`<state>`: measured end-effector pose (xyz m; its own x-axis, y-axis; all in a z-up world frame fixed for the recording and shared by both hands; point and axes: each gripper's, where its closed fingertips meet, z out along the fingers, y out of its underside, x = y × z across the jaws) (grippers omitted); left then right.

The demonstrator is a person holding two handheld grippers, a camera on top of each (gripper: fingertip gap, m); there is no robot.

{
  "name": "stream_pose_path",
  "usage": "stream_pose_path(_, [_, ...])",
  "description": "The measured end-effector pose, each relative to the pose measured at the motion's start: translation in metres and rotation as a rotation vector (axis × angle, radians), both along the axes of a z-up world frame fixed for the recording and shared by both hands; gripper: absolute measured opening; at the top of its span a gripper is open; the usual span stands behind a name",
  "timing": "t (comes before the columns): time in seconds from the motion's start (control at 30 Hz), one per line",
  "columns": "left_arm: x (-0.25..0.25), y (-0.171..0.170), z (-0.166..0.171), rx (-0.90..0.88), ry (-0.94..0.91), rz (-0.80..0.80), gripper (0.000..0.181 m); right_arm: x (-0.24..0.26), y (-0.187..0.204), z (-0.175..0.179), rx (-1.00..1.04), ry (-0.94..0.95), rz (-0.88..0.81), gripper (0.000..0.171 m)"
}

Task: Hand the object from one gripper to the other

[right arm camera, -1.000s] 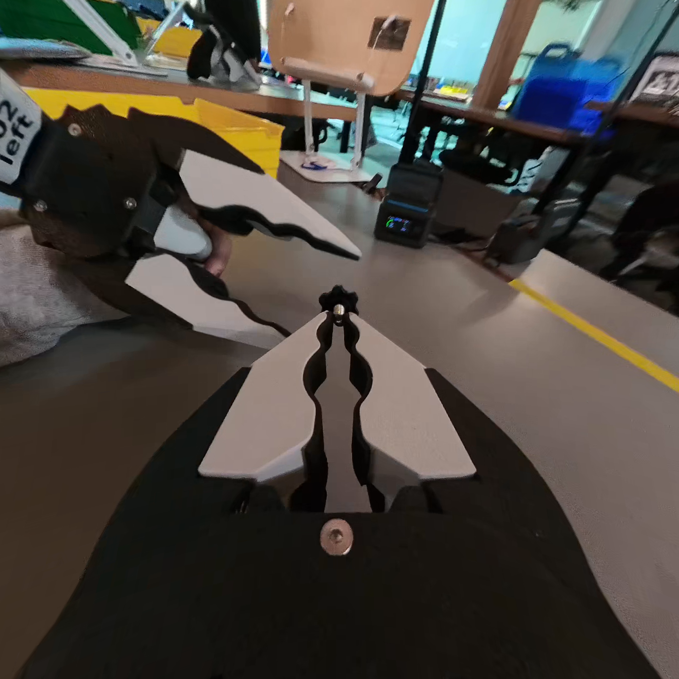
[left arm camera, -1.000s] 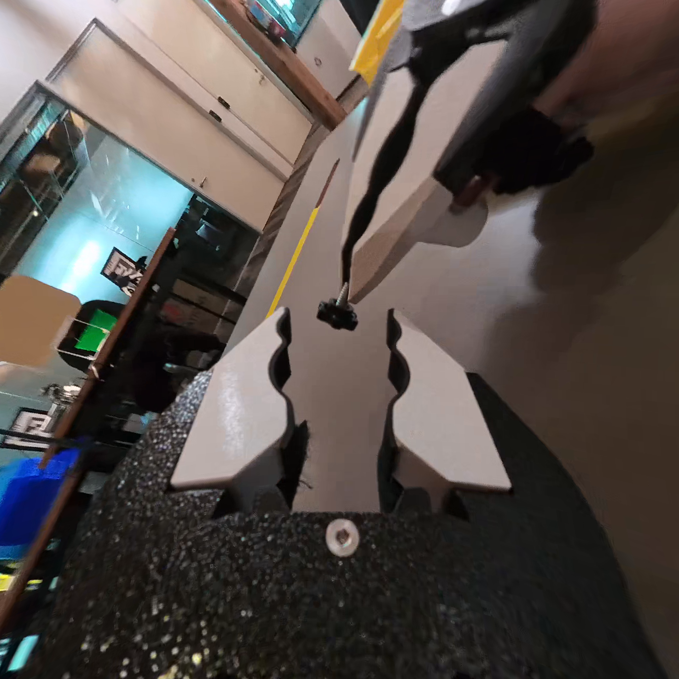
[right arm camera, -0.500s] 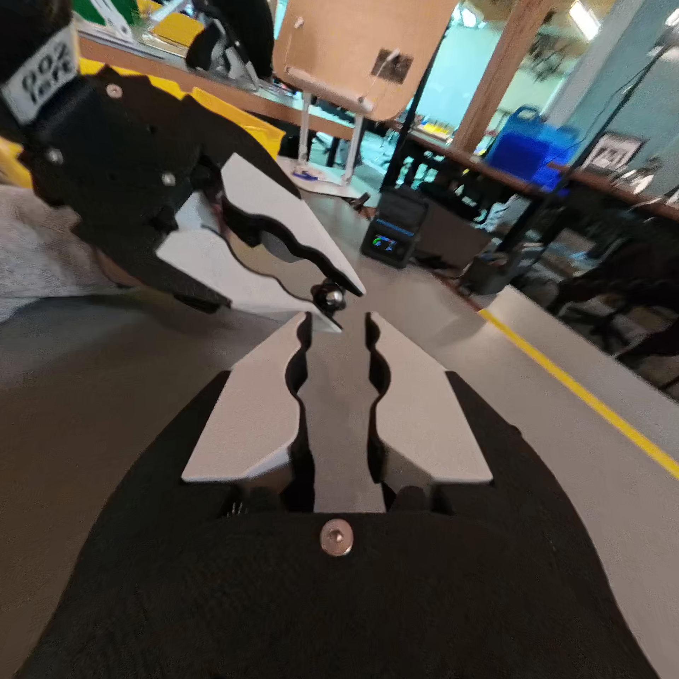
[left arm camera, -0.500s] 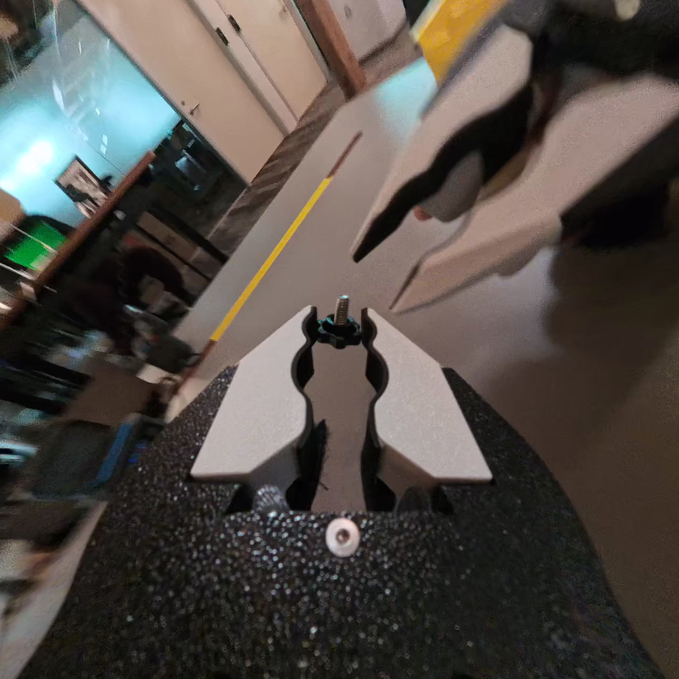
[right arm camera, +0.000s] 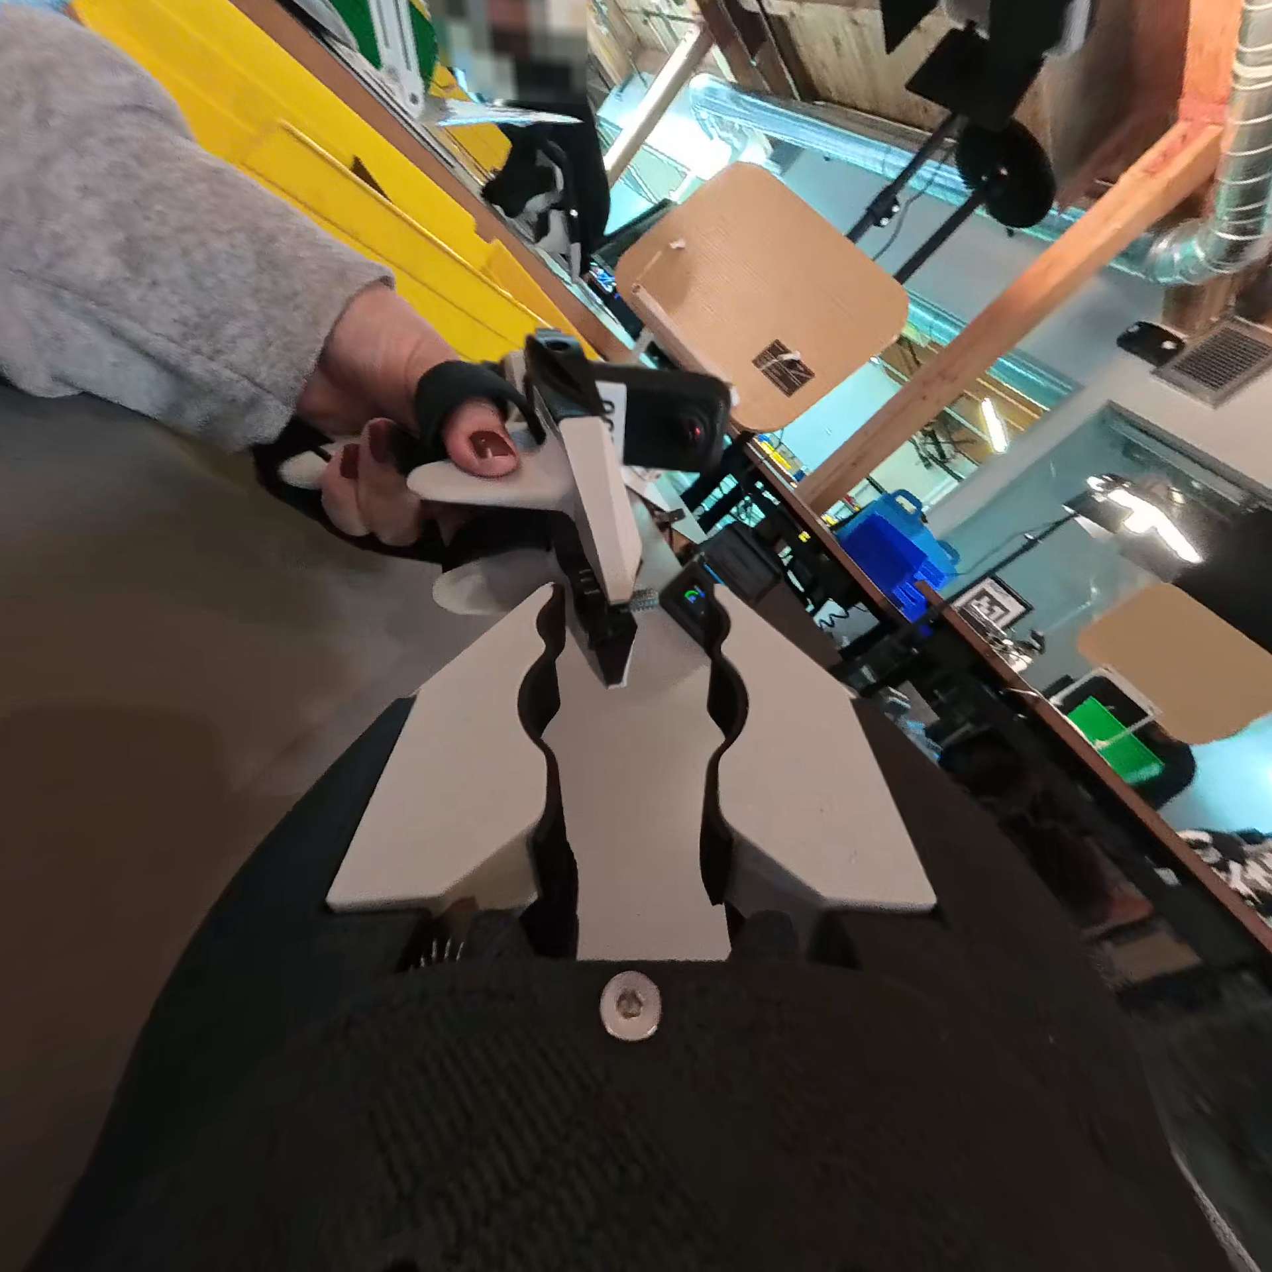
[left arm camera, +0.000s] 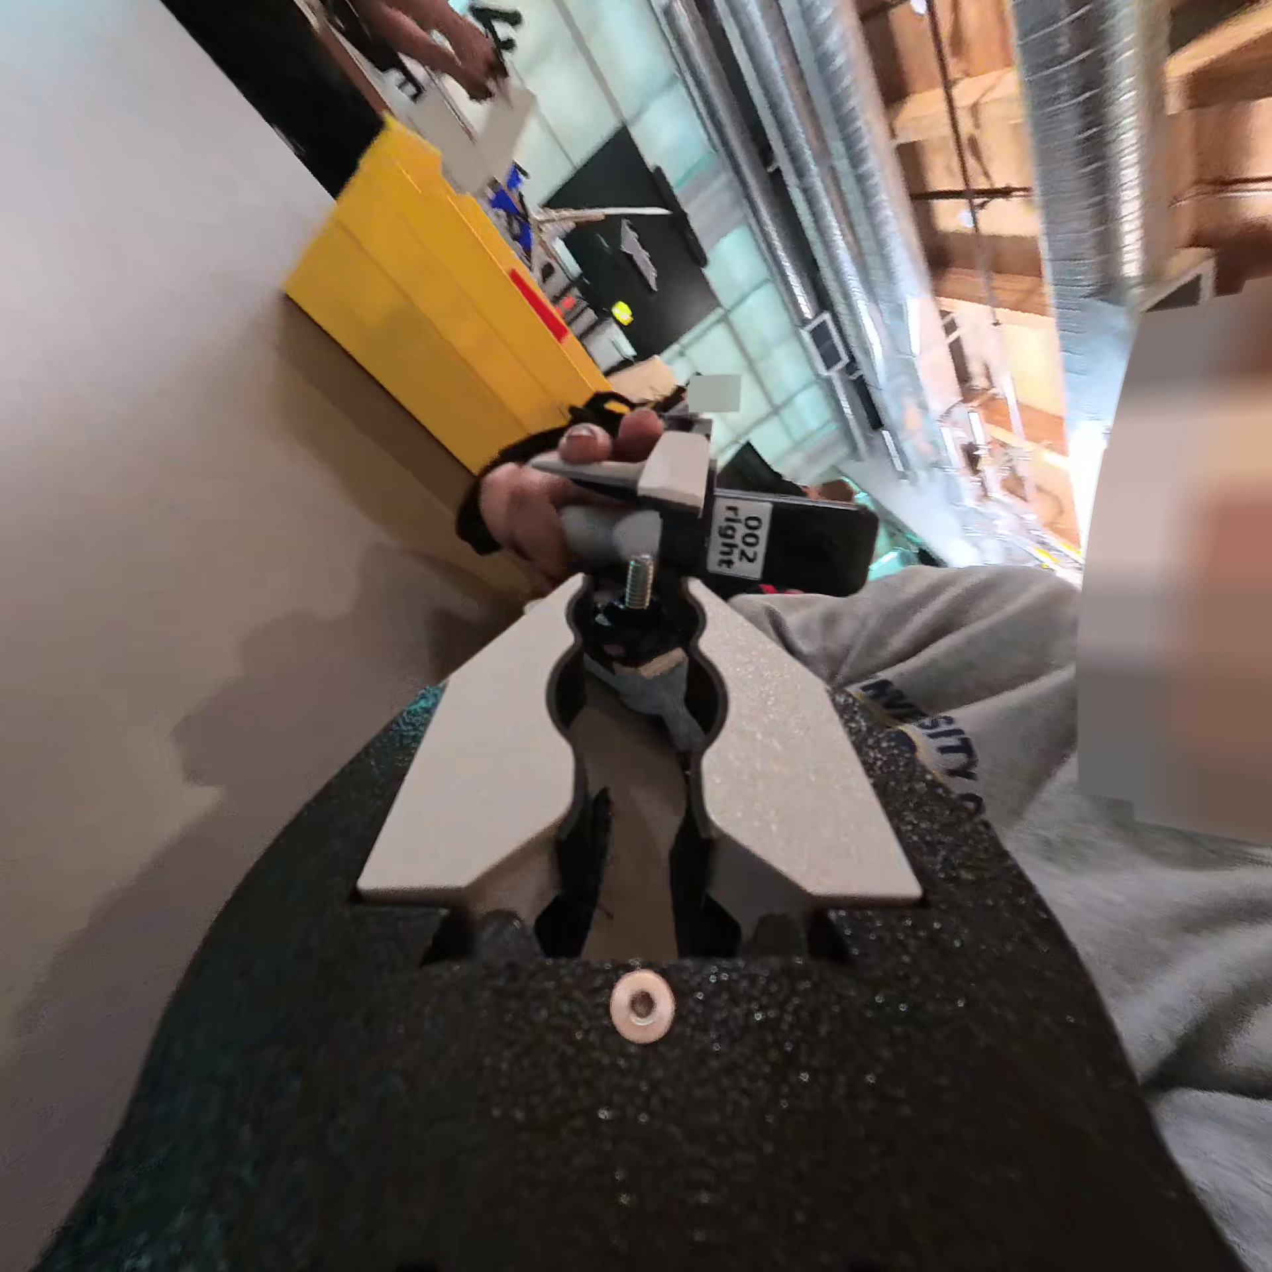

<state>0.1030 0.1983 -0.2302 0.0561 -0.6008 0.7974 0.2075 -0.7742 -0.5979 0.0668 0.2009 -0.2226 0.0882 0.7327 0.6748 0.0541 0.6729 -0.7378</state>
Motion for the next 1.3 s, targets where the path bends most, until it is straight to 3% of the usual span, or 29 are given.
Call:
stream_pose_path(0.17, [0.002, -0.007, 0.000, -0.050, -0.062, -0.067, 0.022, -0.001, -0.012, -0.003, -0.029, -0.033, 0.071, 0.024])
stream_pose_path(0.5, [0.001, -0.012, 0.000, -0.076, -0.104, -0.109, 0.022, -0.001, -0.014, -0.006, -0.075, -0.054, 0.100, 0.024])
stream_pose_path(0.67, [0.000, -0.006, 0.004, -0.031, -0.106, -0.074, 0.024, -0.001, -0.006, -0.004, -0.228, -0.053, 0.108, 0.023])
stream_pose_path(0.77, [-0.006, -0.001, 0.004, 0.160, 0.049, 0.017, 0.051, 0.002, 0.009, -0.001, -0.449, -0.041, 0.099, 0.023])
stream_pose_path(0.87, [-0.021, 0.024, -0.016, 0.453, 0.455, 0.244, 0.078, 0.005, 0.019, -0.003, -0.757, -0.061, 0.138, 0.023])
stream_pose_path(0.97, [-0.024, 0.032, -0.020, 0.876, 0.846, 0.362, 0.064, 0.008, 0.019, -0.007, -1.025, -0.100, 0.219, 0.023])
stream_pose_path(1.07, [-0.007, 0.021, -0.018, 1.136, 1.036, 0.322, 0.040, 0.010, 0.015, -0.011, -1.228, -0.144, 0.301, 0.023])
stream_pose_path(1.17, [0.009, 0.014, -0.008, 1.283, 1.089, 0.321, 0.036, 0.013, 0.010, -0.014, -1.342, -0.183, 0.369, 0.022])
stream_pose_path(1.3, [0.012, 0.013, -0.013, 1.327, 1.137, 0.287, 0.019, 0.014, 0.005, -0.020, -1.374, -0.232, 0.391, 0.023])
